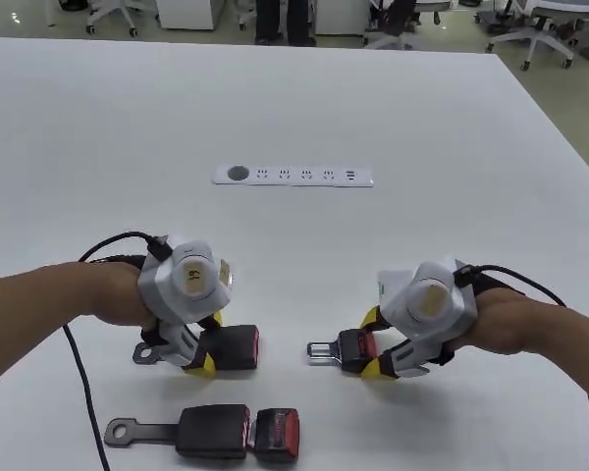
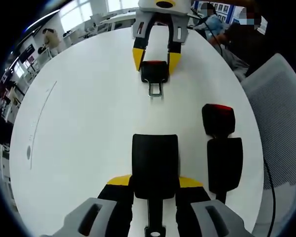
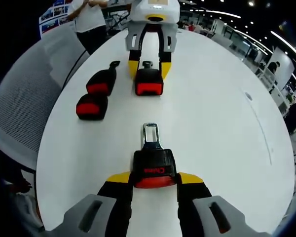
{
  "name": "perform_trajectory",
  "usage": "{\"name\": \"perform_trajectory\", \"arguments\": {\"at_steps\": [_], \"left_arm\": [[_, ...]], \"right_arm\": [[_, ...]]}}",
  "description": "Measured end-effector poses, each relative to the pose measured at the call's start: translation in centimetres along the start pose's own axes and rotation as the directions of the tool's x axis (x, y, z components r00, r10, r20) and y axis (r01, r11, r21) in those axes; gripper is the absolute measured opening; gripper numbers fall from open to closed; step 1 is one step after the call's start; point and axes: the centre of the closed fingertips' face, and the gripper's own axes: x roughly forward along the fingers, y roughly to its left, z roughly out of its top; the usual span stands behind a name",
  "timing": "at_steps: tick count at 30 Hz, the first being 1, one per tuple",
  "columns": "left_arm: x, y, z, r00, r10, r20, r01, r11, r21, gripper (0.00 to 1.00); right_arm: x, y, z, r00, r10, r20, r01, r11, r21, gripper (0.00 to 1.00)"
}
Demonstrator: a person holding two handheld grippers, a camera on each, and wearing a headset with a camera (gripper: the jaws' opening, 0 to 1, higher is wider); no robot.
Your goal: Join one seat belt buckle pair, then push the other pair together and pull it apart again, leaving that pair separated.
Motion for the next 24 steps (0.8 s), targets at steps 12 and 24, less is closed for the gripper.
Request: {"name": "perform_trajectory", "arguments": {"at_steps": [12, 24], "left_arm": [[-0.2, 0.0, 0.0, 1.0, 0.007, 0.002, -0.007, 1.0, -0.004, 0.35], [-0.6, 0.3, -0.5, 0.9988, 0.047, 0.017, -0.046, 0.999, -0.026, 0.39]], "right_arm": [[0.0, -0.1, -0.1, 0.9999, -0.01, -0.01, 0.01, 1.0, -0.025, 0.42], [-1.4, 0.3, -0.5, 0.999, -0.042, -0.014, 0.042, 0.999, 0.017, 0.55]]}}
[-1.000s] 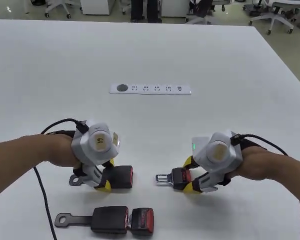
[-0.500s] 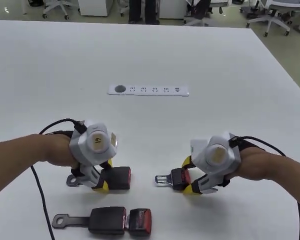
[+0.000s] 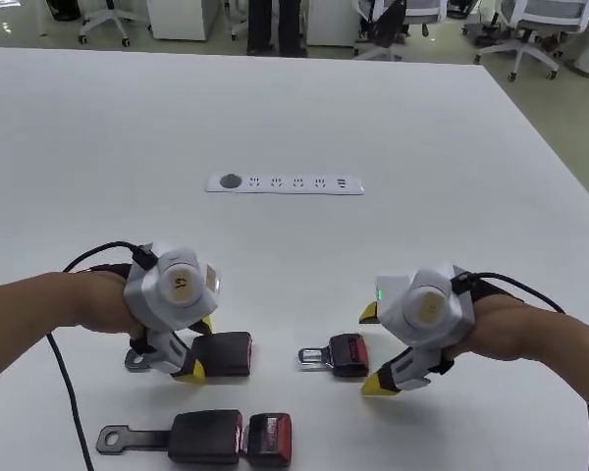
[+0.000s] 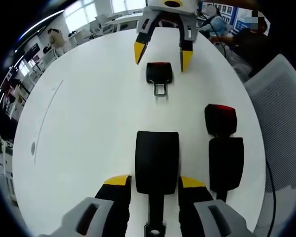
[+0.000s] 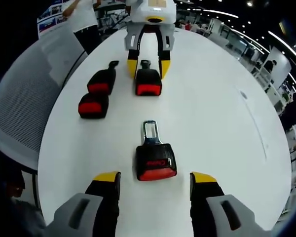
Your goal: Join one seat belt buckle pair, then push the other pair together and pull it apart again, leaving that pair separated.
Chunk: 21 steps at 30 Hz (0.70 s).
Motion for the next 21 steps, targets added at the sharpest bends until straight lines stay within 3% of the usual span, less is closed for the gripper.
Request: {"name": "perform_trajectory", "arguments": {"at_steps": [8, 13, 17, 21], "left_arm": [[-0.9, -0.4, -0.8, 0.9996, 0.017, 0.022, -0.016, 0.999, -0.033, 0.41], [-2.0, -1.0, -1.6, 0.9979, 0.04, 0.052, -0.035, 0.995, -0.092, 0.42], [-2.5, -1.2, -2.4, 0.9928, 0.069, 0.098, -0.052, 0.985, -0.165, 0.44], [-3.2, -2.3, -2.6, 0.9848, 0.1, 0.142, -0.066, 0.971, -0.229, 0.45]], "right_arm": [[-0.7, 0.8, -0.8, 0.9999, -0.013, -0.003, 0.013, 0.999, 0.04, 0.62], [-0.8, 1.1, -1.3, 0.9996, -0.026, 0.011, 0.025, 0.997, 0.069, 0.65], [-1.4, 1.7, -1.2, 0.999, -0.041, 0.02, 0.039, 0.995, 0.092, 0.68], [-1.9, 2.1, -1.2, 0.9971, -0.064, 0.041, 0.058, 0.991, 0.124, 0.7]]}}
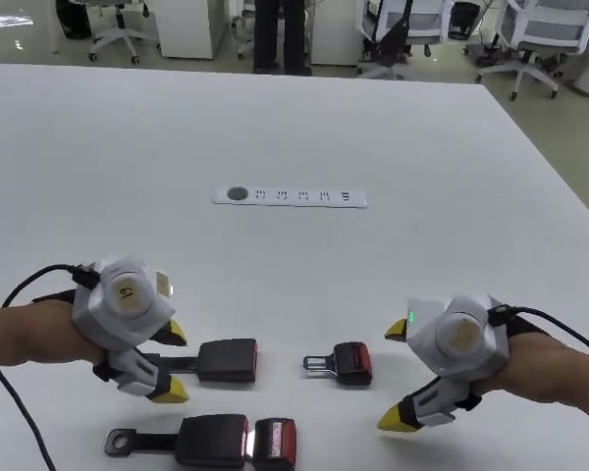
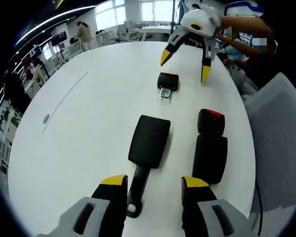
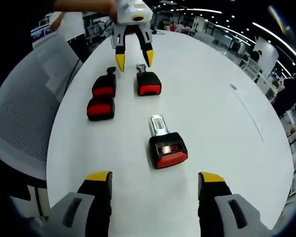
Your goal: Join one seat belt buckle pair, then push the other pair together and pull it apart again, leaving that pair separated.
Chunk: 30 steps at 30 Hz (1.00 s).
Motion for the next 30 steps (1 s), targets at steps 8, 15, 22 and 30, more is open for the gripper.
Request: {"name": "perform_trajectory", "arguments": {"at_steps": [8, 15, 22, 30], "left_arm": [[-1.8, -1.2, -2.4, 0.9961, 0.056, 0.068, -0.046, 0.99, -0.13, 0.49], [-3.1, -2.2, -3.7, 0.979, 0.138, 0.151, -0.1, 0.967, -0.234, 0.52], [-4.3, -4.1, -5.1, 0.9552, 0.202, 0.216, -0.129, 0.942, -0.311, 0.55], [-5.9, -5.6, -5.3, 0.9279, 0.261, 0.267, -0.168, 0.93, -0.327, 0.66]], "right_arm": [[-1.1, 1.0, -0.2, 0.9984, -0.041, 0.038, 0.038, 0.997, 0.062, 0.73], [-1.6, 1.9, -0.4, 0.9927, -0.088, 0.082, 0.078, 0.989, 0.127, 0.75], [-1.8, 3.9, -0.7, 0.983, -0.127, 0.132, 0.099, 0.974, 0.204, 0.79], [-1.9, 6.0, -0.3, 0.9687, -0.165, 0.185, 0.11, 0.955, 0.275, 0.86]]}}
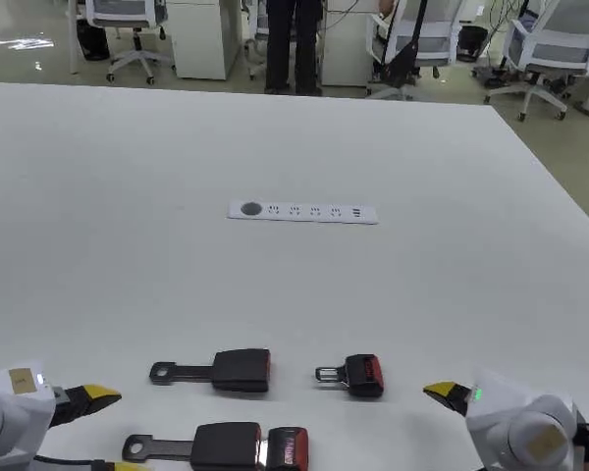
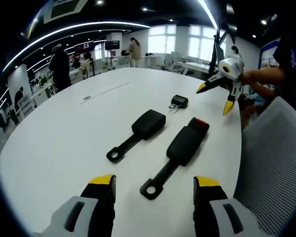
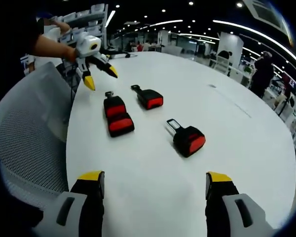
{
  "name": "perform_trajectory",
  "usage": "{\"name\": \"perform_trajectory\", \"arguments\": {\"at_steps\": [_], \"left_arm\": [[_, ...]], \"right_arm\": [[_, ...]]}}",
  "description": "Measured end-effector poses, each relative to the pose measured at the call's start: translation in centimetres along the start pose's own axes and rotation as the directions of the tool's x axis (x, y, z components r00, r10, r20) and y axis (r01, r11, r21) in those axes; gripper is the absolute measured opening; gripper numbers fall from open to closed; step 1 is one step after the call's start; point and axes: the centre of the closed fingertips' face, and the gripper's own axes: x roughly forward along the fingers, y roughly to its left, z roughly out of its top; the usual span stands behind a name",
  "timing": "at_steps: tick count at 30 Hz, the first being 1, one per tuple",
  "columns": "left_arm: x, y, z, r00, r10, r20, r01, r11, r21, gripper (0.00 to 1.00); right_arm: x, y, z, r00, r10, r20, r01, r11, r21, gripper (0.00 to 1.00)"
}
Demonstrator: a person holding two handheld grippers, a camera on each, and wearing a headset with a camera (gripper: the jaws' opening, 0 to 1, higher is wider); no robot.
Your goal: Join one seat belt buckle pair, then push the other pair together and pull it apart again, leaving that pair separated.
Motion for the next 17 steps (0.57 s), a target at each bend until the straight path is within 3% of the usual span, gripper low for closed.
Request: {"name": "perform_trajectory", "arguments": {"at_steps": [8, 11, 13, 17], "left_arm": [[-0.9, -1.1, -0.1, 0.9982, 0.003, 0.06, -0.002, 1.0, -0.016, 0.86], [-1.2, -1.7, 0.9, 0.9951, 0.016, 0.097, -0.01, 0.998, -0.055, 0.93], [-1.2, -2.2, 1.3, 0.9946, 0.017, 0.102, -0.012, 0.999, -0.049, 0.95], [-1.1, -2.8, 1.2, 0.996, 0.016, 0.088, -0.015, 1.0, -0.012, 1.0]], "right_arm": [[-0.6, 1.3, 1.2, 0.9968, -0.035, 0.071, 0.031, 0.998, 0.061, 0.96], [-0.7, 1.5, 1.2, 0.9963, -0.037, 0.078, 0.032, 0.997, 0.063, 0.98], [-1.4, 2.1, 2.2, 0.9954, -0.04, 0.087, 0.034, 0.997, 0.069, 0.99], [-1.4, 2.1, 2.5, 0.9934, -0.046, 0.105, 0.037, 0.996, 0.078, 0.99]]}}
